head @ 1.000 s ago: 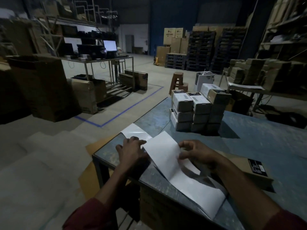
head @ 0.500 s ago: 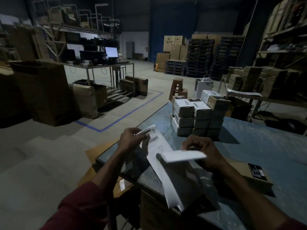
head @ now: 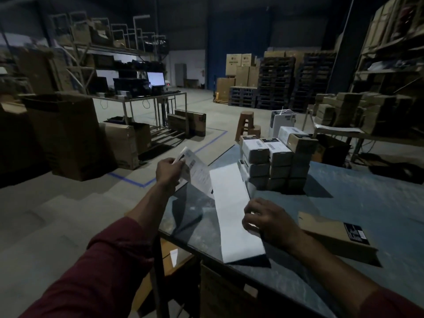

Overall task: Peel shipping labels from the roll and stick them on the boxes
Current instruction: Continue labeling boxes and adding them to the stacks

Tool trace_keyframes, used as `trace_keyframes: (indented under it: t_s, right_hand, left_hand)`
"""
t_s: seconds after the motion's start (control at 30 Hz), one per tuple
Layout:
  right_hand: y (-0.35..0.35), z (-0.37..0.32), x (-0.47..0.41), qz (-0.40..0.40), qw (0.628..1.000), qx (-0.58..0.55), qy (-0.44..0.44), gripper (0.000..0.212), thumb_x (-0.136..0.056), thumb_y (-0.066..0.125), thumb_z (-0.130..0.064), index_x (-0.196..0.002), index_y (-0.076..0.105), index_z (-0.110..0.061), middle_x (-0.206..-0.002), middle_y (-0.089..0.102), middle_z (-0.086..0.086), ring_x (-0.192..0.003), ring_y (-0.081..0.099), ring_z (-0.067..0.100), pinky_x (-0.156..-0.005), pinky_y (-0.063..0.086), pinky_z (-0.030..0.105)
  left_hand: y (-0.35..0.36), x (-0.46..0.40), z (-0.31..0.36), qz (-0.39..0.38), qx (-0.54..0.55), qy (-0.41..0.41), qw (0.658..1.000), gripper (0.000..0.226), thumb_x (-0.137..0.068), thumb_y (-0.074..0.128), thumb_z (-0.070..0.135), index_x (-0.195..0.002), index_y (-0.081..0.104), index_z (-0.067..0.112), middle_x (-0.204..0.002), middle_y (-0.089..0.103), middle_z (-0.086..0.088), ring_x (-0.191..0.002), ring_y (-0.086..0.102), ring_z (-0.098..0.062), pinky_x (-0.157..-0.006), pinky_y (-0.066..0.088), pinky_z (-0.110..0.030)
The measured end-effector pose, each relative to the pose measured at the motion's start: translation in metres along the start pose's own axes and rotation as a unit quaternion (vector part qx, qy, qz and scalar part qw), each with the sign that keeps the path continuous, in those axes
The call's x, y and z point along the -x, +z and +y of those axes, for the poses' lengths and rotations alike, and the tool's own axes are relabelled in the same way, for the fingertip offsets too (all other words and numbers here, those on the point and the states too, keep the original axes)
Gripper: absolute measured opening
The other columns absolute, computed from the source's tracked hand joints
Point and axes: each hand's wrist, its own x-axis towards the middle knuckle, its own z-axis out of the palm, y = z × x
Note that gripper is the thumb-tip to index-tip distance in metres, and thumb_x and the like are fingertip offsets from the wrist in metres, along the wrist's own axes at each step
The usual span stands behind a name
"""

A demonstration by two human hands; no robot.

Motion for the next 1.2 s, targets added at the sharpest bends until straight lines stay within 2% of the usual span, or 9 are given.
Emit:
trace_keyframes:
  t_s: [0.13,0.27,0.37,0.43,0.57,0.7,0.87,1.03,1.2]
  right_hand:
    - [0.002,0.012,0.009,-0.166,0.983,-0.023,0.076,0.001,-0.093,0.073,-0.035,-0.093,0.074,-0.035,-0.103,0.066,-0.017,-0.098,0.059,0.013,-0.063,0.052,0.033]
    - [-0.014,0.009,-0.01,-0.339,0.93,-0.022,0.144,0.019,-0.088,0.071,-0.026,-0.1,0.078,-0.039,-0.121,0.067,-0.024,-0.11,0.052,0.004,-0.074,0.047,0.027]
    - [-0.021,0.003,-0.031,-0.412,0.876,-0.044,0.246,0.028,-0.079,0.074,-0.021,-0.1,0.078,-0.039,-0.111,0.073,-0.013,-0.097,0.066,0.012,-0.08,0.057,0.029]
    - [-0.026,-0.005,-0.05,-0.385,0.883,-0.037,0.265,0.025,-0.085,0.074,-0.026,-0.107,0.077,-0.038,-0.105,0.074,-0.009,-0.092,0.069,0.015,-0.082,0.059,0.032]
    - [-0.016,-0.029,-0.091,-0.189,0.927,-0.154,0.285,0.023,-0.093,0.068,-0.026,-0.113,0.077,-0.034,-0.109,0.077,-0.011,-0.093,0.071,0.007,-0.086,0.059,0.032]
    - [0.004,-0.048,-0.128,-0.071,0.875,-0.297,0.376,0.025,-0.095,0.072,-0.036,-0.113,0.079,-0.021,-0.109,0.078,-0.005,-0.095,0.071,0.007,-0.087,0.06,0.033]
    - [0.024,-0.064,-0.14,-0.029,0.753,-0.453,0.476,0.016,-0.096,0.07,-0.03,-0.101,0.081,-0.019,-0.093,0.078,0.008,-0.09,0.075,0.027,-0.072,0.063,0.044]
    - [0.033,-0.066,-0.141,-0.029,0.732,-0.476,0.486,0.022,-0.099,0.066,-0.023,-0.115,0.076,-0.011,-0.102,0.077,0.012,-0.088,0.076,0.021,-0.07,0.062,0.04]
    - [0.037,-0.067,-0.142,-0.022,0.743,-0.466,0.48,0.013,-0.091,0.076,-0.032,-0.092,0.083,-0.02,-0.086,0.079,0.006,-0.087,0.076,0.027,-0.069,0.064,0.041]
  left_hand:
    - [-0.003,0.008,-0.018,-0.024,0.018,-0.012,0.999,0.017,-0.101,0.066,0.022,-0.089,0.071,0.011,-0.095,0.072,-0.019,-0.082,0.066,-0.027,-0.076,0.054,-0.042]
    - [-0.008,0.007,-0.032,0.002,-0.008,-0.005,1.0,0.015,-0.099,0.067,0.025,-0.089,0.072,0.015,-0.093,0.075,-0.017,-0.089,0.071,-0.034,-0.085,0.063,-0.055]
    - [-0.015,0.013,-0.04,0.006,-0.012,-0.007,1.0,0.016,-0.1,0.066,0.026,-0.093,0.073,0.014,-0.095,0.074,-0.016,-0.096,0.07,-0.036,-0.084,0.061,-0.054]
    - [-0.018,0.024,-0.043,-0.007,0.001,-0.002,1.0,0.014,-0.101,0.066,0.023,-0.096,0.073,0.012,-0.095,0.074,-0.016,-0.096,0.07,-0.035,-0.076,0.059,-0.048]
    - [-0.021,0.048,-0.05,-0.061,0.046,0.03,0.997,0.006,-0.096,0.074,0.012,-0.099,0.078,0.013,-0.093,0.076,-0.01,-0.089,0.072,-0.029,-0.058,0.054,-0.032]
    - [-0.021,0.068,-0.061,-0.088,0.003,0.098,0.991,0.016,-0.086,0.085,0.016,-0.102,0.08,0.014,-0.095,0.079,-0.004,-0.086,0.076,-0.024,-0.062,0.058,-0.031]
    - [-0.021,0.08,-0.067,-0.061,-0.112,0.185,0.974,0.027,-0.094,0.077,0.037,-0.106,0.083,0.014,-0.097,0.081,-0.001,-0.079,0.077,-0.016,-0.071,0.066,-0.044]
    - [-0.027,0.081,-0.061,-0.055,-0.035,0.12,0.991,0.013,-0.091,0.08,0.013,-0.103,0.082,0.007,-0.081,0.079,-0.008,-0.07,0.078,-0.024,-0.07,0.066,-0.053]
    - [-0.035,0.085,-0.055,-0.119,0.023,0.09,0.988,0.011,-0.087,0.084,0.011,-0.098,0.08,0.008,-0.082,0.08,-0.01,-0.078,0.079,-0.028,-0.078,0.065,-0.054]
